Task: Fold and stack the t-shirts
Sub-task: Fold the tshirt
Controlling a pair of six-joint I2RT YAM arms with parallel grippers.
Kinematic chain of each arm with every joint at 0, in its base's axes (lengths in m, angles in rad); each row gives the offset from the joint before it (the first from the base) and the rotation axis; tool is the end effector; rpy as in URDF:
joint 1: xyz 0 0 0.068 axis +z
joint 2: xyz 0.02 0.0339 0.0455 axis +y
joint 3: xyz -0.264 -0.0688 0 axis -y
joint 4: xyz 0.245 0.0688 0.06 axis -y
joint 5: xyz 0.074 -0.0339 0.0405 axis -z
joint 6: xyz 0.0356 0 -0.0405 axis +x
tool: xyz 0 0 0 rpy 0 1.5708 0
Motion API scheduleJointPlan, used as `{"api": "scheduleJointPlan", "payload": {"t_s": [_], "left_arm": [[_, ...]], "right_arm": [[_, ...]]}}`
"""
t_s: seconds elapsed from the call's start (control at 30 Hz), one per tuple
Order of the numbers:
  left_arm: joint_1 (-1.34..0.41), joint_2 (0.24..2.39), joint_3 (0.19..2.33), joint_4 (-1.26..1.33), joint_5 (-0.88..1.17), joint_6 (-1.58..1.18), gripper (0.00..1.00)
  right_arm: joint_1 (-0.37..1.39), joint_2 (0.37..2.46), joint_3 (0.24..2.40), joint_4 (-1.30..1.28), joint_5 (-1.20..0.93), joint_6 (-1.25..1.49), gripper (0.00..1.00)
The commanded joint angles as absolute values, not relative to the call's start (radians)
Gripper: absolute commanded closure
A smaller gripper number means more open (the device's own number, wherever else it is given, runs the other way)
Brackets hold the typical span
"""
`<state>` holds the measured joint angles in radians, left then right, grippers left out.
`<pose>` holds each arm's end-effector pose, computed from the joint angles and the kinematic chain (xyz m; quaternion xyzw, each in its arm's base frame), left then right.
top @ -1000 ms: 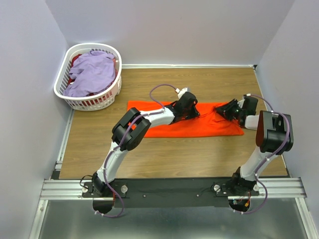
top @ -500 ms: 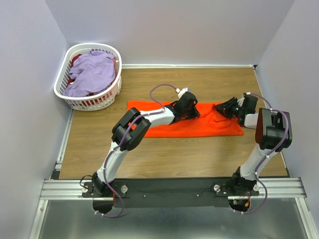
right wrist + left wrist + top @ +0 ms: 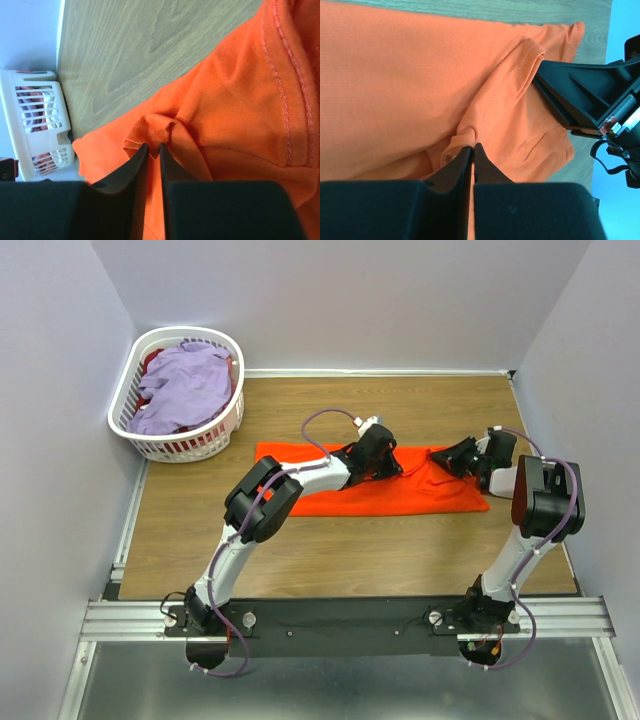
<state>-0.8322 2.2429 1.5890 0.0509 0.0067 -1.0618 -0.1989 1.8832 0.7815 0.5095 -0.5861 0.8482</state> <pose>0.3402 -0.3740 0.1565 -0.0998 0.8795 -0.3793 0.2693 0.3484 -0.0501 0.1155 0.3049 0.7997 0.3852 0.3451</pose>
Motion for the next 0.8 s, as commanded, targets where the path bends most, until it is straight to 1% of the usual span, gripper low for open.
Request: {"api": "scheduleJointPlan", "payload": {"t_s": [0.0, 0.1, 0.17, 0.3, 0.43, 0.5, 0.53, 0.6, 0.63, 0.7, 0.77], "left_arm": [[-0.825, 2.230, 1.600, 0.063, 0.025, -1.048, 0.91], [-0.825, 2.229, 1.600, 0.064, 0.025, -1.048, 0.91], [-0.825, 2.227, 1.600, 0.064, 0.026, -1.049, 0.91], [-0.825, 2.226, 1.598, 0.067, 0.028, -1.049, 0.91], [-0.825, 2.224, 1.595, 0.071, 0.031, -1.051, 0.91], [-0.825, 2.224, 1.595, 0.072, 0.032, -1.051, 0.91], [-0.825, 2.224, 1.595, 0.072, 0.032, -1.052, 0.91], [-0.825, 2.224, 1.594, 0.075, 0.034, -1.052, 0.91], [-0.825, 2.224, 1.594, 0.075, 0.035, -1.052, 0.91], [-0.825, 2.224, 1.591, 0.078, 0.035, -1.054, 0.91], [-0.825, 2.224, 1.591, 0.081, 0.038, -1.055, 0.91]], "right_arm": [[-0.193, 1.882, 0.795, 0.537, -0.588, 0.844, 0.83], [-0.193, 1.858, 0.796, 0.516, -0.574, 0.827, 0.95], [-0.193, 1.845, 0.804, 0.493, -0.560, 0.804, 0.99], [-0.195, 1.825, 0.815, 0.433, -0.523, 0.766, 0.99], [-0.193, 1.836, 0.810, 0.437, -0.541, 0.778, 0.99], [-0.195, 1.844, 0.801, 0.452, -0.548, 0.796, 0.95], [-0.195, 1.845, 0.796, 0.465, -0.554, 0.819, 0.87], [-0.195, 1.856, 0.784, 0.511, -0.571, 0.847, 0.78], [-0.195, 1.858, 0.778, 0.521, -0.574, 0.859, 0.71], [-0.195, 1.873, 0.773, 0.546, -0.584, 0.887, 0.64], [-0.193, 1.881, 0.773, 0.555, -0.588, 0.908, 0.62]]}}
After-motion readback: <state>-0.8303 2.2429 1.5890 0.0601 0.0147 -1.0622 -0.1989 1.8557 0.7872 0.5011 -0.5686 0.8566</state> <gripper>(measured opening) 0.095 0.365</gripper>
